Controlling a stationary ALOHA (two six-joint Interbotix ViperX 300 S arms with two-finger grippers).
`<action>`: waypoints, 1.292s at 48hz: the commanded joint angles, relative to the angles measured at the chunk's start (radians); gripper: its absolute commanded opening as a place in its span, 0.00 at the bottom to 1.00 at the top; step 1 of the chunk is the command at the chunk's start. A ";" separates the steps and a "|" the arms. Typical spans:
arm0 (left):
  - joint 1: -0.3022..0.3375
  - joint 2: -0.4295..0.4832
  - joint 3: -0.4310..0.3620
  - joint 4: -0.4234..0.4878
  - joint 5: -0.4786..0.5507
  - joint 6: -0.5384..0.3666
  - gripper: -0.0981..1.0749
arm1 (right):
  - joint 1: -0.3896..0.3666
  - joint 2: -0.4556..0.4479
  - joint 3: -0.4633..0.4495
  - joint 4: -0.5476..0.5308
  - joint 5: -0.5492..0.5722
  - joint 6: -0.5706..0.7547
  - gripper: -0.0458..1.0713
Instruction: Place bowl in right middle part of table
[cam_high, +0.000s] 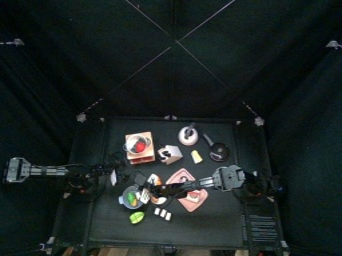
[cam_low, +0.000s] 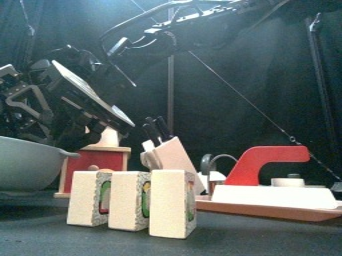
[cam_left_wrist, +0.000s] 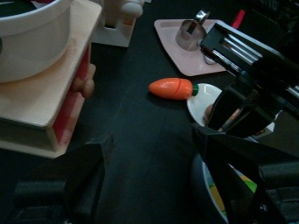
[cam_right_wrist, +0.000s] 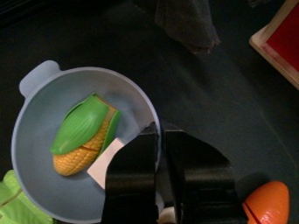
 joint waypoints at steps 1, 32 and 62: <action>0.003 0.002 -0.018 0.003 -0.008 0.000 0.95 | -0.002 -0.081 -0.009 0.002 -0.008 0.003 0.31; 0.003 0.002 -0.018 0.009 -0.008 0.002 0.95 | 0.029 -0.532 0.477 0.046 -0.021 0.015 0.31; 0.008 0.002 -0.020 0.008 -0.028 0.000 0.95 | -0.035 -1.071 1.019 0.164 0.012 0.017 0.31</action>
